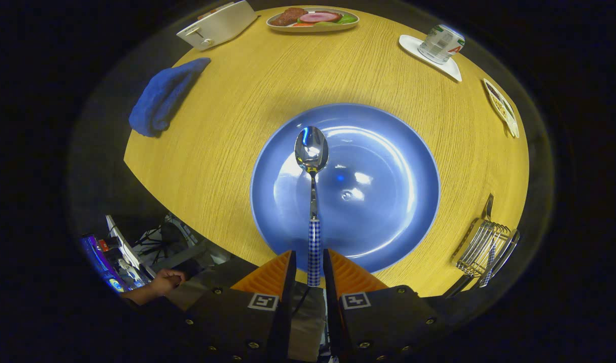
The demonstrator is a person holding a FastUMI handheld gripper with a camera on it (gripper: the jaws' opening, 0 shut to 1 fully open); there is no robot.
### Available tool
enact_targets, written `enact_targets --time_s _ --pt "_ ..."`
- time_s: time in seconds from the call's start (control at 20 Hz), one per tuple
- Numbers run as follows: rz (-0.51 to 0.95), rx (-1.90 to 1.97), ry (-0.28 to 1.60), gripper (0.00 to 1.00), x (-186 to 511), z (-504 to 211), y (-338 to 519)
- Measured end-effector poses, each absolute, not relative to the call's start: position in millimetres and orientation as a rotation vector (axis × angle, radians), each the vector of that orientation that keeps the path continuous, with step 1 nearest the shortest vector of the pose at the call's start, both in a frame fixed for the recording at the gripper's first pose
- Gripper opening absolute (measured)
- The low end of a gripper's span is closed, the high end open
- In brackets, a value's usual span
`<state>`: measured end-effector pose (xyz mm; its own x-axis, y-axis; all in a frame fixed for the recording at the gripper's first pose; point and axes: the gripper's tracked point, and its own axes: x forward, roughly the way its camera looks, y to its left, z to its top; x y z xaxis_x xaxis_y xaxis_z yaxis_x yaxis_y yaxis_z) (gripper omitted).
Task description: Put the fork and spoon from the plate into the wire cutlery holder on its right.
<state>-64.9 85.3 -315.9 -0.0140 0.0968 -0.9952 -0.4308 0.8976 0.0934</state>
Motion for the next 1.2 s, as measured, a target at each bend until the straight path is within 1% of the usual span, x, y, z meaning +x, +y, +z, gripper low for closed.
enact_targets --time_s 0.35,0.45,0.5,0.55,0.6,0.9,1.1,1.2 --pt "0.419 -0.279 1.535 0.31 -59 -334 85" --pt "0.418 -0.291 1.552 0.13 -64 -338 81" --pt "0.423 -0.285 1.552 0.14 -66 -339 81" --pt "0.432 -0.281 1.550 0.14 -53 -338 85" --pt "0.424 -0.291 1.549 0.05 -62 -339 78" --pt "0.468 -0.382 1.576 0.04 -67 -322 52" --pt "0.500 -0.482 1.590 0.04 -71 -295 19" --pt "0.490 -0.500 1.602 0.04 -74 -280 -1"
